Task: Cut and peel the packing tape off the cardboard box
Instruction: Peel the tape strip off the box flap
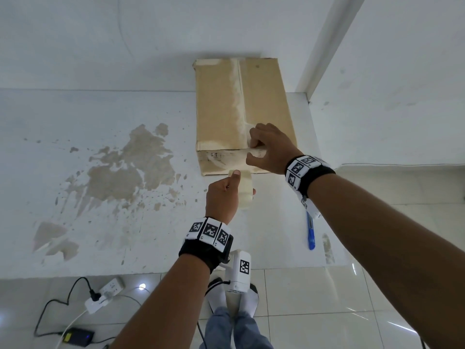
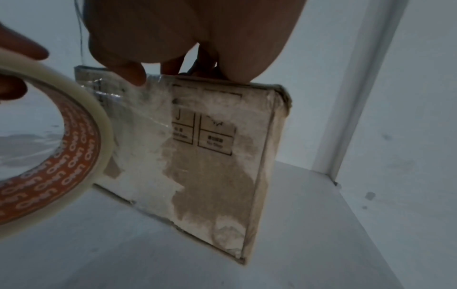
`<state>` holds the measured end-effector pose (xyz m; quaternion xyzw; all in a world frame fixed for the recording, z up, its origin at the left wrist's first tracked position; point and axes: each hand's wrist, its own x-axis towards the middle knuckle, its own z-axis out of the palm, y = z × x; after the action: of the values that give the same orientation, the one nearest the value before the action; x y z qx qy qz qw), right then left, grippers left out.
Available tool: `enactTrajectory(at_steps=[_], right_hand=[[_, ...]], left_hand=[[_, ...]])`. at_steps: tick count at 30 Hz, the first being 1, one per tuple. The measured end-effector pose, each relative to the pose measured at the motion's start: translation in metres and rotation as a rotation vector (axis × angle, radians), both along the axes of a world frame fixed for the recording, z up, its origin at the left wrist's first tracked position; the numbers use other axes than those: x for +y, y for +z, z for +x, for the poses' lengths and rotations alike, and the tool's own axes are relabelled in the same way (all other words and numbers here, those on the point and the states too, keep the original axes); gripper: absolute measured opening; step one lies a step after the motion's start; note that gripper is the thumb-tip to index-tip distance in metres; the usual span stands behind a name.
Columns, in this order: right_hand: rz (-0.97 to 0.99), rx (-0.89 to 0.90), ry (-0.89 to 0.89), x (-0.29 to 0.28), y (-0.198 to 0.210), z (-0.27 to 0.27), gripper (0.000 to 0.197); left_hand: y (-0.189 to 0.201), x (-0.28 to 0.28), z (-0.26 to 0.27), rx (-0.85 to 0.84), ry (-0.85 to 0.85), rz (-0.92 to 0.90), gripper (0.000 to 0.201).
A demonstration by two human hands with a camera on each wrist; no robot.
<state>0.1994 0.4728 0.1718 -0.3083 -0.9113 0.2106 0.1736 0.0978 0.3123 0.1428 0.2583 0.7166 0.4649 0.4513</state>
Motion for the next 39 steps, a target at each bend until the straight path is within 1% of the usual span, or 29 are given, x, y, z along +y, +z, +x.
enactTrajectory(at_steps=[3,7,13,17,19,24,28,29,31,39], right_hand=[[-0.045,0.033,-0.053,0.0,0.002,-0.004,0.031],[-0.003,0.067,-0.118,-0.006,-0.001,-0.013,0.036],[0.105,0.043,-0.078,-0.006,-0.008,-0.016,0.043],[0.148,0.038,-0.08,-0.005,-0.014,-0.015,0.036],[0.158,0.024,-0.084,-0.005,-0.015,-0.015,0.035],[0.096,0.007,-0.063,-0.001,-0.013,-0.012,0.035],[-0.01,0.017,-0.05,0.005,-0.007,-0.008,0.036],[-0.042,0.024,-0.062,0.005,-0.006,-0.009,0.034],[-0.08,0.05,-0.093,0.004,-0.005,-0.011,0.033],[0.009,0.055,-0.115,-0.001,-0.01,-0.015,0.042]], left_hand=[[0.002,0.0,-0.001,0.018,0.003,-0.008,0.058],[0.0,0.0,-0.004,0.032,0.012,0.0,0.056],[-0.004,0.0,-0.01,0.064,-0.002,-0.003,0.062],[-0.009,0.002,-0.013,0.062,-0.013,-0.006,0.067],[-0.011,0.003,-0.013,0.057,-0.001,-0.01,0.068],[-0.014,0.004,-0.014,0.059,0.0,-0.018,0.067],[-0.014,0.003,-0.016,0.045,-0.004,-0.014,0.079],[-0.014,0.003,-0.015,0.05,-0.006,-0.014,0.078],[-0.012,0.002,-0.013,0.051,0.002,-0.019,0.068],[-0.014,0.003,-0.011,0.032,0.021,-0.027,0.057]])
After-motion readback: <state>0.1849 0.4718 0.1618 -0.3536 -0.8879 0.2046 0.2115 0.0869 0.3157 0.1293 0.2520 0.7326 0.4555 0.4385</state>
